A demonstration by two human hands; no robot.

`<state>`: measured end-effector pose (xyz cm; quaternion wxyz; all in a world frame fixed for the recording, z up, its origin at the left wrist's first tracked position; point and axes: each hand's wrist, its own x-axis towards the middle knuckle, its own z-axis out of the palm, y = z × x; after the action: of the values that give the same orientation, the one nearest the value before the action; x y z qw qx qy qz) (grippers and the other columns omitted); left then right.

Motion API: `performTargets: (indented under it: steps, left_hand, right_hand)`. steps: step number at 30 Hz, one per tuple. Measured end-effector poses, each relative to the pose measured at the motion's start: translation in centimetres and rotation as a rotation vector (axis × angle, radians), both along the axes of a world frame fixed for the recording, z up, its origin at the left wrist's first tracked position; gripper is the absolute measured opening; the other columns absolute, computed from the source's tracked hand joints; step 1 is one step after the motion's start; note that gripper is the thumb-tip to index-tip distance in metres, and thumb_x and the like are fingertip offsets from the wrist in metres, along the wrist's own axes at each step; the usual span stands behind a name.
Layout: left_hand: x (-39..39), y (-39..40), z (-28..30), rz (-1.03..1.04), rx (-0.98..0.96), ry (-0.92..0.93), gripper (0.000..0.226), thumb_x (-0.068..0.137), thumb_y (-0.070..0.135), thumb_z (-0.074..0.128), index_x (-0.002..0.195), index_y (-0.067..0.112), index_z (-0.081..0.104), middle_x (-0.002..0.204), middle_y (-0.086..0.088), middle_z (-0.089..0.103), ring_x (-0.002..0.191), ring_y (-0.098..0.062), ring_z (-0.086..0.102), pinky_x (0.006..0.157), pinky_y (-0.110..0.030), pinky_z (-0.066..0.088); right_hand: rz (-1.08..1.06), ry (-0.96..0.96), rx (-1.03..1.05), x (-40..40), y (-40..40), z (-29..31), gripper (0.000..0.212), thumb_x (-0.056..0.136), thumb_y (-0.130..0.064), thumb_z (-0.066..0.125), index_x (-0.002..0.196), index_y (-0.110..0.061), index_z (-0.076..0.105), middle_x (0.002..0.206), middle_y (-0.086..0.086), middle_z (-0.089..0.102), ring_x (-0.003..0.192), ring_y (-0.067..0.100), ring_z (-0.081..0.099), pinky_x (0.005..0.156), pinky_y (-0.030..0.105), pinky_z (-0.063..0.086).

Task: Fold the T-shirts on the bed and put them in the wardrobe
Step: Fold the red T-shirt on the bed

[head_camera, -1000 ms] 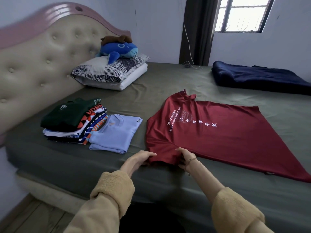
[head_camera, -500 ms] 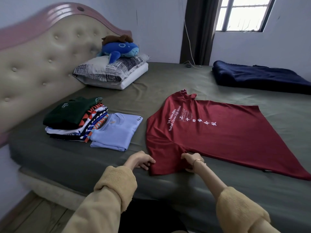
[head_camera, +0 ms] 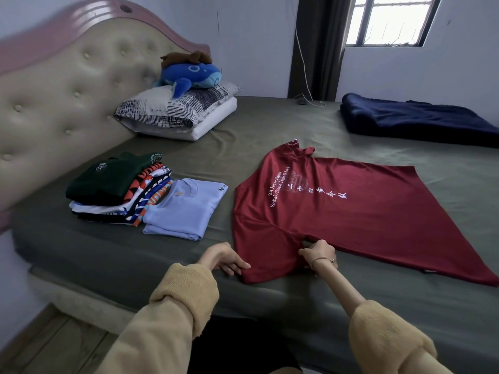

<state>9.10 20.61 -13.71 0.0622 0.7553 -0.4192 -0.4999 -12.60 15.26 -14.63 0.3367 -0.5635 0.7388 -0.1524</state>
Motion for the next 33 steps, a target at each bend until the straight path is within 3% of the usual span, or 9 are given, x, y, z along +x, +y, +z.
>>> performTargets:
  steps: [5, 11, 15, 18, 21, 24, 26, 30, 33]
  left_hand:
    - [0.1, -0.2, -0.1, -0.007, -0.002, -0.075, 0.037, 0.082, 0.042, 0.07, 0.095, 0.01, 0.054, 0.07, 0.006, 0.062, 0.031, 0.0, 0.043, 0.05, -0.015, 0.039]
    - [0.0, -0.1, 1.3, -0.108, 0.127, -0.163, 0.037, 0.092, 0.047, 0.054, 0.07, 0.018, 0.054, 0.065, 0.012, 0.053, 0.051, -0.002, 0.037, 0.049, -0.012, 0.031]
    - [0.8, -1.0, 0.1, 0.078, -0.039, -0.069, 0.038, 0.091, 0.037, 0.061, 0.068, 0.007, 0.058, 0.056, 0.003, 0.059, 0.051, -0.006, 0.046, 0.044, -0.011, 0.041]
    - [1.0, -1.8, -1.1, 0.143, -0.123, -0.062, 0.042, 0.082, 0.046, 0.068, 0.077, 0.005, 0.063, 0.066, 0.0, 0.066, 0.061, -0.011, 0.058, 0.065, -0.02, 0.05]
    - [0.9, -2.0, -0.7, 0.093, -0.1, -0.085, 0.036, 0.078, 0.043, 0.074, 0.079, 0.009, 0.061, 0.065, 0.004, 0.06, 0.056, -0.006, 0.051, 0.05, -0.013, 0.042]
    - [1.0, -1.8, 0.0, 0.038, -0.058, -0.171, 0.026, 0.081, 0.03, 0.074, 0.068, 0.014, 0.057, 0.054, 0.008, 0.053, 0.043, -0.004, 0.041, 0.04, -0.011, 0.033]
    - [1.1, -1.9, 0.0, 0.033, -0.04, -0.228, 0.033, 0.074, 0.039, 0.078, 0.074, 0.013, 0.057, 0.058, 0.005, 0.057, 0.049, -0.006, 0.048, 0.051, -0.016, 0.039]
    - [1.2, -2.4, -0.4, 0.058, -0.158, -0.313, 0.062, 0.055, 0.052, 0.084, 0.095, 0.007, 0.069, 0.095, -0.009, 0.069, 0.091, -0.021, 0.064, 0.08, -0.03, 0.05]
    - [0.4, -2.7, -0.3, 0.106, -0.266, -0.307, 0.045, 0.064, 0.046, 0.08, 0.078, 0.005, 0.069, 0.1, -0.012, 0.067, 0.106, -0.028, 0.061, 0.086, -0.036, 0.048]
  right_hand:
    - [0.044, 0.127, -0.008, 0.3, 0.0, 0.1, 0.042, 0.074, -0.034, 0.069, 0.106, -0.009, 0.061, 0.098, 0.008, 0.068, 0.096, 0.024, 0.064, 0.074, 0.029, 0.049]
    - [0.075, 0.257, -0.092, 0.4, 0.5, 0.8, 0.047, 0.08, -0.021, 0.062, 0.119, -0.003, 0.044, 0.116, 0.011, 0.058, 0.109, 0.029, 0.058, 0.075, 0.031, 0.045]
    - [0.056, 0.172, -0.122, 0.0, 0.2, 1.0, 0.022, 0.08, -0.024, 0.058, 0.091, -0.005, 0.059, 0.101, 0.012, 0.063, 0.095, 0.031, 0.062, 0.067, 0.03, 0.044]
    - [-0.043, 0.05, -0.132, -0.4, -0.2, 0.7, 0.033, 0.081, -0.033, 0.06, 0.089, -0.001, 0.062, 0.084, 0.009, 0.061, 0.089, 0.032, 0.063, 0.067, 0.029, 0.045]
    - [-0.209, -0.254, -0.033, -0.9, -0.9, 0.2, 0.036, 0.08, -0.033, 0.063, 0.085, 0.003, 0.067, 0.064, 0.005, 0.065, 0.057, 0.02, 0.066, 0.055, 0.03, 0.055]
    - [-0.316, -0.428, 0.033, -1.3, -1.7, -0.4, 0.038, 0.082, -0.033, 0.066, 0.08, 0.004, 0.068, 0.056, 0.006, 0.062, 0.033, 0.011, 0.054, 0.034, 0.019, 0.041]
    - [-0.352, -0.422, -0.015, -1.7, -2.0, -0.7, 0.039, 0.081, -0.036, 0.069, 0.081, 0.002, 0.069, 0.062, 0.009, 0.065, 0.044, 0.018, 0.062, 0.042, 0.023, 0.049]
    - [-0.113, -0.027, -0.402, -1.7, -1.9, -0.2, 0.032, 0.078, -0.036, 0.071, 0.092, -0.008, 0.061, 0.095, 0.009, 0.063, 0.093, 0.028, 0.061, 0.073, 0.033, 0.046]
    - [0.171, 0.271, -0.425, -0.9, -1.8, -0.2, 0.048, 0.08, -0.057, 0.06, 0.108, -0.019, 0.059, 0.113, 0.002, 0.054, 0.114, 0.02, 0.047, 0.093, 0.039, 0.038]
